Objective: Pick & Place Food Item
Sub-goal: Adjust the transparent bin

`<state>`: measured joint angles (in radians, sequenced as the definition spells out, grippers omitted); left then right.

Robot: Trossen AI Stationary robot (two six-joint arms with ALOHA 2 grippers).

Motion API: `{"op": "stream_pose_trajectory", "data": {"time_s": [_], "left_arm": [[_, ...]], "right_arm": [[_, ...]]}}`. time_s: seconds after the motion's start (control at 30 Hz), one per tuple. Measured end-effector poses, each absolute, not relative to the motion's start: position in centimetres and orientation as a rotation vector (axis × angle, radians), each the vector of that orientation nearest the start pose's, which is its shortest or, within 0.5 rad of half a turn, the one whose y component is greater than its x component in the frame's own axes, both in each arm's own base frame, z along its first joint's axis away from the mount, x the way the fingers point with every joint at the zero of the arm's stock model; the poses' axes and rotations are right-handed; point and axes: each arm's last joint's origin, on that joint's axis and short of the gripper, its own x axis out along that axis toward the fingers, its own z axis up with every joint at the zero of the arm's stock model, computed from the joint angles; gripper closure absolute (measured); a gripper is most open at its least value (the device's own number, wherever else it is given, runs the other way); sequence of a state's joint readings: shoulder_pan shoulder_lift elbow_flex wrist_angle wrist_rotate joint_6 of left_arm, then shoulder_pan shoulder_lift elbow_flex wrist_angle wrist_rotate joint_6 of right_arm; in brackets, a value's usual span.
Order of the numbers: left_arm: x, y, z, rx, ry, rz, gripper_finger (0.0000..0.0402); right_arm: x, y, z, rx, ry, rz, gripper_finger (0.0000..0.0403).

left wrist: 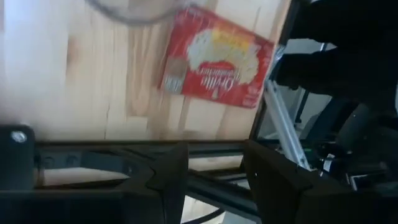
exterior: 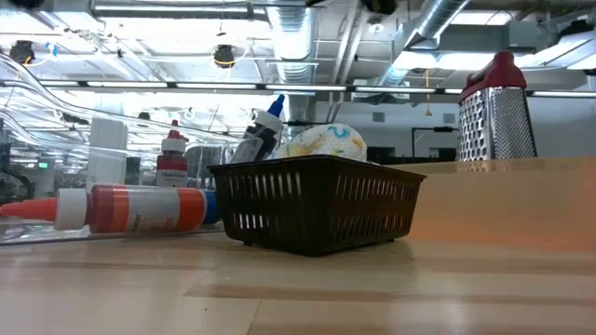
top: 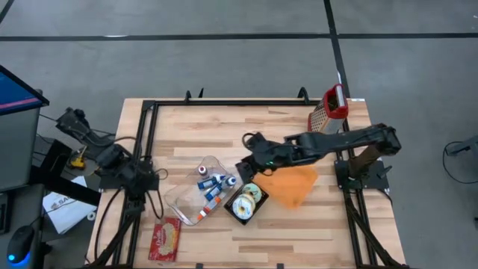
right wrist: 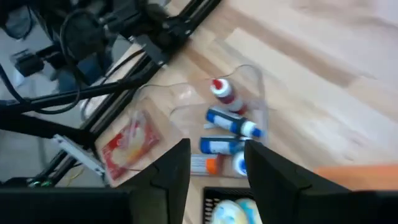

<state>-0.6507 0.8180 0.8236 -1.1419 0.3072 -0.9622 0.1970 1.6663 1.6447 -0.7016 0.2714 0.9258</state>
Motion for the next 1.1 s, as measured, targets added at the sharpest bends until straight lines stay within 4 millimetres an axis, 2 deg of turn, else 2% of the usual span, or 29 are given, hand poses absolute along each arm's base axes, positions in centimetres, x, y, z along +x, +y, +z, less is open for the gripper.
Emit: {"op": "stream_pose_trajectory", "data": {"time_s": [0.07,0.3,0.53,0.7,0.8,0.93,1.1], "left_arm": [[9.1,-8.4,26.1,-0.606,1.453,-0.210,0.0252],[9.5,-9.5,20.7,-0.742,1.398,-0.210,0.0252],[8.7,-9.6,16.7,-0.843,1.439,-0.072,0.0252],[8.9,-10.2,15.4,-0.962,1.372,-0.080,0.0238],[8.9,-10.3,15.0,-0.965,1.348,-0.046,0.0224],[9.2,-10.6,14.5,-0.937,1.349,-0.002,0.0216],[9.5,-11.1,14.4,-0.991,1.352,0.006,0.0218]], "right_arm": [[34.6,6.7,36.3,0.701,0.612,-0.426,0.0259],[31.5,7.7,38.0,0.690,0.592,-0.484,0.0254],[29.0,8.9,39.6,0.715,0.544,-0.489,0.0254],[27.7,9.2,40.2,0.713,0.531,-0.501,0.0254],[27.2,9.3,40.3,0.713,0.532,-0.506,0.0255],[27.2,9.3,40.3,0.718,0.534,-0.511,0.0255],[27.2,9.3,40.3,0.723,0.540,-0.504,0.0256]]}}
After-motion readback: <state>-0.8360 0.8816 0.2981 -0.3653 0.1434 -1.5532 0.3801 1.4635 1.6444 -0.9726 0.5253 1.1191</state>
